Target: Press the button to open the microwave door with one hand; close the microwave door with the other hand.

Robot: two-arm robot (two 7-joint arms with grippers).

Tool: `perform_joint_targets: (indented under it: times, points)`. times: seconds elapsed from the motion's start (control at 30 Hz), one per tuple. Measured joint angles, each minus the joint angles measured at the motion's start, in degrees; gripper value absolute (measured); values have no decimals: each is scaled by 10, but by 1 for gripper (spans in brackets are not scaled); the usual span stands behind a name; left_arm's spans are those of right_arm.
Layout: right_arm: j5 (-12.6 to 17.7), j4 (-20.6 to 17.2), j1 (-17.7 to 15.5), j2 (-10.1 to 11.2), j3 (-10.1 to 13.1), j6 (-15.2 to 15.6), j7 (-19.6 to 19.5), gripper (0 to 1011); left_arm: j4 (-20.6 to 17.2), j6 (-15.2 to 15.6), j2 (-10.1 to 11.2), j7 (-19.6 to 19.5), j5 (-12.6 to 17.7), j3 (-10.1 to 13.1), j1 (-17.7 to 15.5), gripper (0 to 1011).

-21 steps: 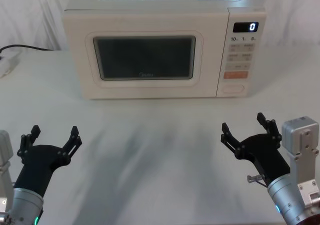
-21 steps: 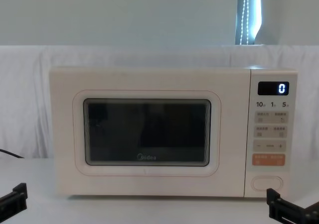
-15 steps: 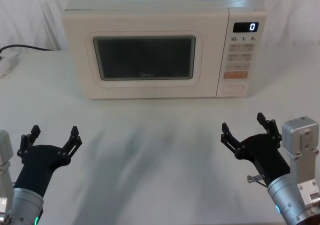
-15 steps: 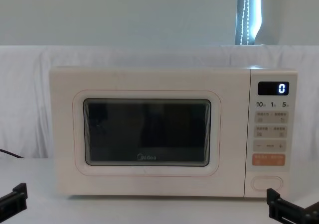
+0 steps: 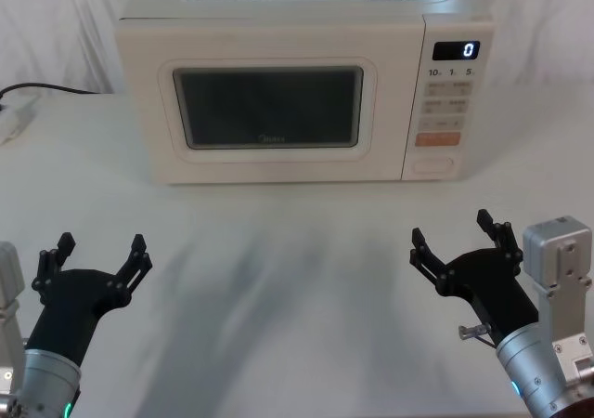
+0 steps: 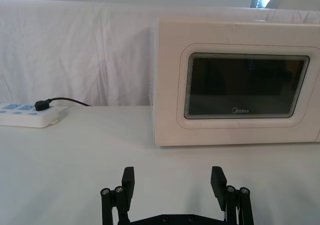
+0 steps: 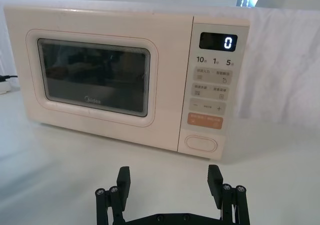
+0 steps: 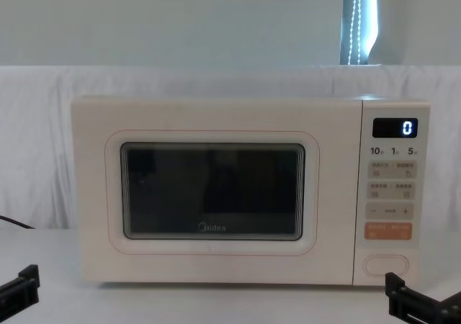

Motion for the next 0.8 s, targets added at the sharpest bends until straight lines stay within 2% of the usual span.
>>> perform_joint_targets:
  times: [0.8]
  points:
    - [0,0,0,0,0,0,0,1002,0,0,0,0,0,0,0,1001]
